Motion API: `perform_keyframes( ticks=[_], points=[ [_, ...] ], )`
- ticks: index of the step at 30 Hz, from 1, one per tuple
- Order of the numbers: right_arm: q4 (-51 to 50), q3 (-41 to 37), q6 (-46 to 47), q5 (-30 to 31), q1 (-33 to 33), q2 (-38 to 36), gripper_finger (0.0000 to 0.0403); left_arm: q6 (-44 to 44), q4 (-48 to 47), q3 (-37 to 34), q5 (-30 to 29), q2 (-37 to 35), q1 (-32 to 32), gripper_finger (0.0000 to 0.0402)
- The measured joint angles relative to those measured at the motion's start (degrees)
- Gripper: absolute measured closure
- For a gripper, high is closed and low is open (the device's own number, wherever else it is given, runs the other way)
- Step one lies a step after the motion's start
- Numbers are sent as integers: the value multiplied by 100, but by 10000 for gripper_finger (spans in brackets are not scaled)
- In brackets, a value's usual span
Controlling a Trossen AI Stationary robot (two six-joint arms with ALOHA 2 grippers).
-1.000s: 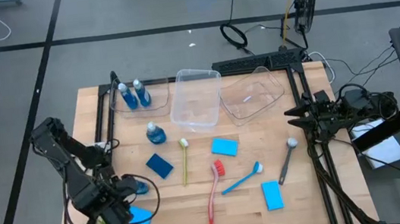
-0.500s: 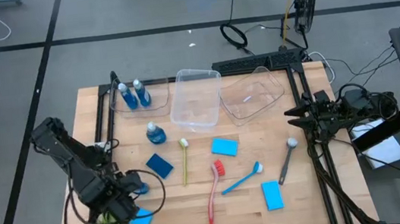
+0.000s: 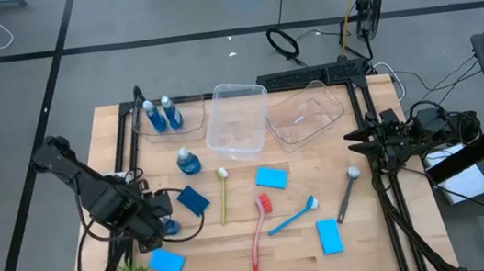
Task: Pick & Place Kitchen Sink Supplies
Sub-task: Put the dish soap into the left transparent bin
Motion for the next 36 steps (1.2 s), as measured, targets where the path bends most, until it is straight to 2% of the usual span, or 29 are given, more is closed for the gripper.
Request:
perform_keyframes(
  ticks=[6,10,20,30,36],
  points=[
    [-2,0,-96,0,0,0,220,971,5,0,-104,-21,-68,179],
    [-2,0,-110,0,0,0,220,1111,6,0,-99,-21,-133,179],
    [-4,0,-178,0,-2,0,220,404,5,0,-102,-21,-161,179],
    [-4,0,-250,-2,-1,0,220,283,17,-20,-104,31,-199,179],
    [-4,0,-250,-7,0,0,220,-525,65,-559,161,31,-224,179]
  ],
)
